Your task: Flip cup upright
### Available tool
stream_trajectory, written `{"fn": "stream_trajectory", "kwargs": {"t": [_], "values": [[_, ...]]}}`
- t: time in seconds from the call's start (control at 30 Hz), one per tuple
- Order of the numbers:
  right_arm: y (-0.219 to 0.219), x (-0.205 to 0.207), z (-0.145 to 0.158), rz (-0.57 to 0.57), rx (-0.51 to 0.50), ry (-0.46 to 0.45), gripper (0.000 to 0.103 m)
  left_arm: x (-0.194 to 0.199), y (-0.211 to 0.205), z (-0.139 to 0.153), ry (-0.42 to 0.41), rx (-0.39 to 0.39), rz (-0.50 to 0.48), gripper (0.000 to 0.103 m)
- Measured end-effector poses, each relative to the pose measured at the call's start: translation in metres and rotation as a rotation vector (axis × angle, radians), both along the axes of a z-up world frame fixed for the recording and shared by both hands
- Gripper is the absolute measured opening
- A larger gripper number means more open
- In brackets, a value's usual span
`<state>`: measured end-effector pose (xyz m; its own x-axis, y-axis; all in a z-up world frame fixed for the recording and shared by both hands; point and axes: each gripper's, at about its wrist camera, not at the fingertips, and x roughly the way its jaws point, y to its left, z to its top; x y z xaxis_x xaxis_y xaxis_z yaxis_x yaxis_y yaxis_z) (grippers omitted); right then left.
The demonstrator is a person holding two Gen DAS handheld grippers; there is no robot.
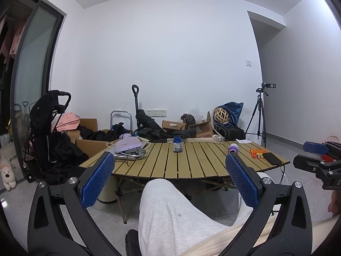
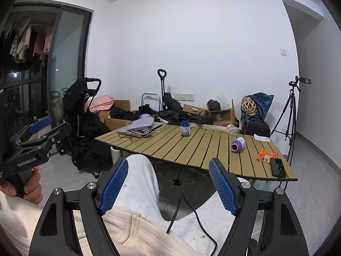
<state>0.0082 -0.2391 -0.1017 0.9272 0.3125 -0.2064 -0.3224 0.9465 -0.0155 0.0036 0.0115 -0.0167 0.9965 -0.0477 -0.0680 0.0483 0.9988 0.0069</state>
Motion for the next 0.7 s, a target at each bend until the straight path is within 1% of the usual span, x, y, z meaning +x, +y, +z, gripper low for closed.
{"fn": "stream_trajectory", "kwargs": {"t": [0.37,0.7], "values": [[0.0006,0.0017,-0.0013,0.003,-0.002,0.005,0.083,-0.0020,-0.0006,0.0029,-0.010,0.012,-0.018,0.103],[0.0019,0.0022,-0.0008,0.005,-0.006,0.001,0.083,-0.0025,-0.0002,0.0036,-0.007,0.007,-0.014,0.103]]}}
